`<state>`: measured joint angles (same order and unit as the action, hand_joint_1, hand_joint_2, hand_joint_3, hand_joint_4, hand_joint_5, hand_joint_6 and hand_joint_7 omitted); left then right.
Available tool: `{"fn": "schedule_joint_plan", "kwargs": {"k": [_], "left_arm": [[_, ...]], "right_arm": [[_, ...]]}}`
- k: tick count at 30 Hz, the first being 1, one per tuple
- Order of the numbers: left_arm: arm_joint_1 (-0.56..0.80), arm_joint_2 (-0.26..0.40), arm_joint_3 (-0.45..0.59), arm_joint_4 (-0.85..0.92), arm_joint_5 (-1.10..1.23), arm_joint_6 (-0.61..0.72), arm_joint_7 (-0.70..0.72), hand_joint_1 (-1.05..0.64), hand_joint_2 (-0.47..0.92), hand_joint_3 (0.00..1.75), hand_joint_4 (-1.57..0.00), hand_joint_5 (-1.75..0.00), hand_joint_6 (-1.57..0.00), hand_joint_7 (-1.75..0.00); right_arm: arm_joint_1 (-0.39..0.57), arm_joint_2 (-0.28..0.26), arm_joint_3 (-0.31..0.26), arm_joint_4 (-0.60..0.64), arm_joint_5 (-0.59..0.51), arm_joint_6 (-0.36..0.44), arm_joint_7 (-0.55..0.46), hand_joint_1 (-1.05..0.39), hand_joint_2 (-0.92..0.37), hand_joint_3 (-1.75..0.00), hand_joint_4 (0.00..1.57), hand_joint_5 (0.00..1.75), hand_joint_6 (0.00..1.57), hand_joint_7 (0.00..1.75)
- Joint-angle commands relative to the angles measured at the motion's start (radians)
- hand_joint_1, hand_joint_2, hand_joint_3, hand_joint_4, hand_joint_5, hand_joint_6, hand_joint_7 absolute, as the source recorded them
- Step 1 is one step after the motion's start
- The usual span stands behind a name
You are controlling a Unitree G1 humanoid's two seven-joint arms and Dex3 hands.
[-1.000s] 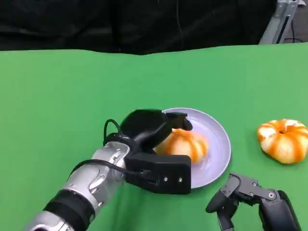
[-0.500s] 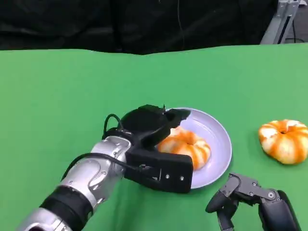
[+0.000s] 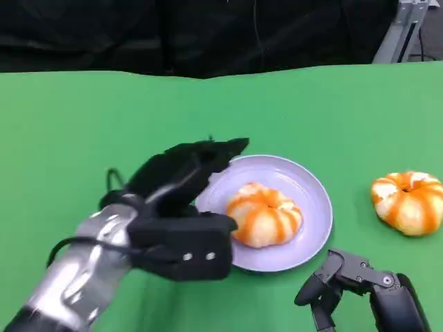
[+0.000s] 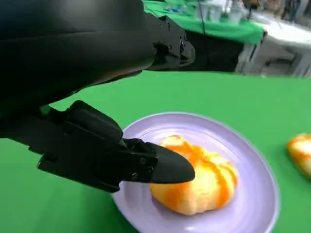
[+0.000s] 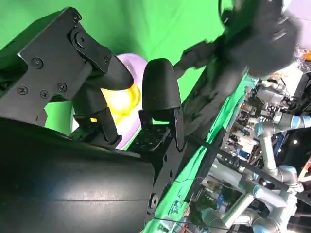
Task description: Grasp the bread from the table and place it into the plate.
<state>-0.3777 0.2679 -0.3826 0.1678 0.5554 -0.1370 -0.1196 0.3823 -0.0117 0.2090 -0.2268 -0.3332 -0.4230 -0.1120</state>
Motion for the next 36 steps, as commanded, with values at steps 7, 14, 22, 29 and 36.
{"fn": "schedule_joint_plan", "kwargs": {"k": [7,14,22,29,36], "left_arm": [[0.293,0.005,0.203,-0.273,-0.317,-0.055,-0.042,-0.36,0.92,0.24,-0.41,-0.62,-0.5,-0.14],[0.483,-0.054,0.308,-0.377,-0.496,-0.102,-0.03,-0.16,0.92,0.2,-0.68,-0.98,-0.89,-0.31],[0.659,-0.106,0.366,-0.385,-0.608,-0.216,-0.041,0.01,0.44,1.29,-0.86,-1.49,-0.85,-1.24],[0.696,-0.149,0.347,-0.346,-0.602,-0.276,-0.039,0.04,0.38,1.45,-0.83,-1.74,-0.8,-1.53],[0.689,-0.167,0.333,-0.294,-0.581,-0.314,-0.041,0.06,0.32,1.51,-0.87,-1.75,-0.8,-1.62]], "right_arm": [[0.003,-0.001,0.0,-0.012,-0.004,-0.001,-0.01,-0.01,-0.26,-1.38,0.85,1.56,0.87,1.28],[0.004,-0.002,0.001,-0.013,-0.003,-0.005,-0.008,-0.01,-0.25,-1.39,0.86,1.56,0.87,1.28],[0.021,-0.01,-0.004,-0.021,-0.004,-0.019,-0.008,-0.01,-0.24,-1.4,0.86,1.55,0.88,1.28],[0.035,-0.027,-0.021,-0.026,0.013,-0.035,0.003,0.02,-0.23,-1.4,0.86,1.54,0.88,1.27],[0.041,-0.042,-0.037,-0.023,0.029,-0.042,0.009,0.02,-0.26,-1.37,0.85,1.54,0.89,1.27]]}}
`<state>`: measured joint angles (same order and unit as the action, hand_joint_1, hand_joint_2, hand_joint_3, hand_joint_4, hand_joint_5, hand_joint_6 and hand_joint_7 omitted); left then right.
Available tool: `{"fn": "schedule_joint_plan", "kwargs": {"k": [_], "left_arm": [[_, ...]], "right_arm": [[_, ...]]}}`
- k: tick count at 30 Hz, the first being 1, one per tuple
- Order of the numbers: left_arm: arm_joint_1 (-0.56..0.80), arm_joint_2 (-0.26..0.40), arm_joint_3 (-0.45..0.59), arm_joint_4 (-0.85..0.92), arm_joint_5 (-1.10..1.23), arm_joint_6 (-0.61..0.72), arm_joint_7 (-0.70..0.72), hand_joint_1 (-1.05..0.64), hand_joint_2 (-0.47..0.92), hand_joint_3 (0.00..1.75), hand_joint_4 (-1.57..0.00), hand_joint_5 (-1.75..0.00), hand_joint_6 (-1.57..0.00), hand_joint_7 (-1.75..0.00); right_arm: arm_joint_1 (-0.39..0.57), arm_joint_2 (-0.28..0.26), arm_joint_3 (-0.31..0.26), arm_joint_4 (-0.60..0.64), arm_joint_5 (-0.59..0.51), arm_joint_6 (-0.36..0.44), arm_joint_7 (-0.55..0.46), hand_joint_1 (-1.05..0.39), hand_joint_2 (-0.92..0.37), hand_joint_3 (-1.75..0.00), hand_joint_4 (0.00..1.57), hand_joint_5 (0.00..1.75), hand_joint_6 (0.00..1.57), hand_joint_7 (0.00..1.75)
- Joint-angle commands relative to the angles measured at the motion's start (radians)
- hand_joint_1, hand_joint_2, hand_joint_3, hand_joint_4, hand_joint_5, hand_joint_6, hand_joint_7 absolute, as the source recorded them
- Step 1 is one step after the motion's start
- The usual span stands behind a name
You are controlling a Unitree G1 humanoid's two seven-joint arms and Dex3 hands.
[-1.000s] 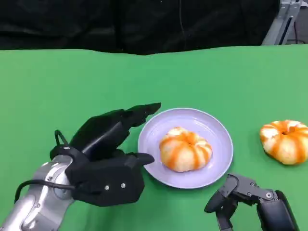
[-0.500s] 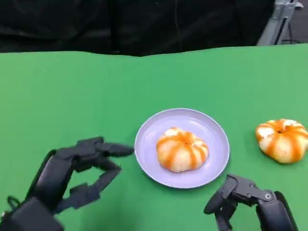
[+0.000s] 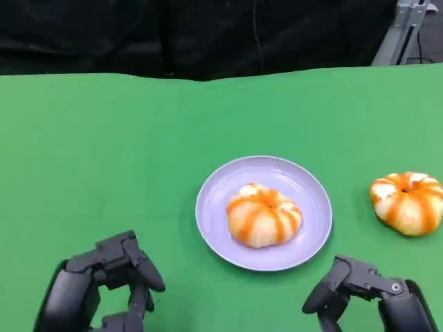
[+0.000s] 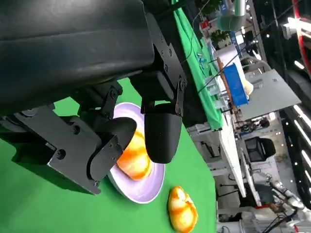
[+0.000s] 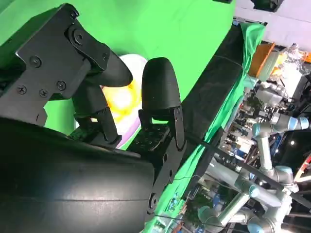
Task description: Grasp the bread from the table and place it into the plate.
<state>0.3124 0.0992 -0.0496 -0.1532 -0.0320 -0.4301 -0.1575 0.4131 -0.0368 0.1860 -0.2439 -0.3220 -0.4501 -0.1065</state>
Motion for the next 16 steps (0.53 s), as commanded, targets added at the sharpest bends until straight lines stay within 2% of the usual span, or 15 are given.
{"fn": "schedule_joint_plan", "kwargs": {"k": [1,9,16], "left_arm": [[-0.002,0.001,0.0,0.03,0.002,-0.02,-0.005,0.04,0.32,1.51,-0.87,-1.75,-0.8,-1.62],[-0.002,0.0,0.001,0.034,-0.001,-0.02,-0.008,0.03,0.31,1.52,-0.87,-1.75,-0.8,-1.63],[-0.034,0.011,0.009,0.09,0.003,-0.071,-0.022,0.02,0.29,1.52,-0.87,-1.75,-0.8,-1.62]], "right_arm": [[0.01,-0.017,-0.015,-0.005,0.018,-0.017,0.004,0.02,-0.26,-1.37,0.85,1.54,0.89,1.27],[0.01,-0.017,-0.017,-0.002,0.019,-0.021,0.007,0.01,-0.27,-1.37,0.85,1.55,0.88,1.28],[0.005,-0.014,-0.019,0.002,0.003,-0.013,0.001,-0.01,-0.27,-1.38,0.84,1.54,0.87,1.28]]}}
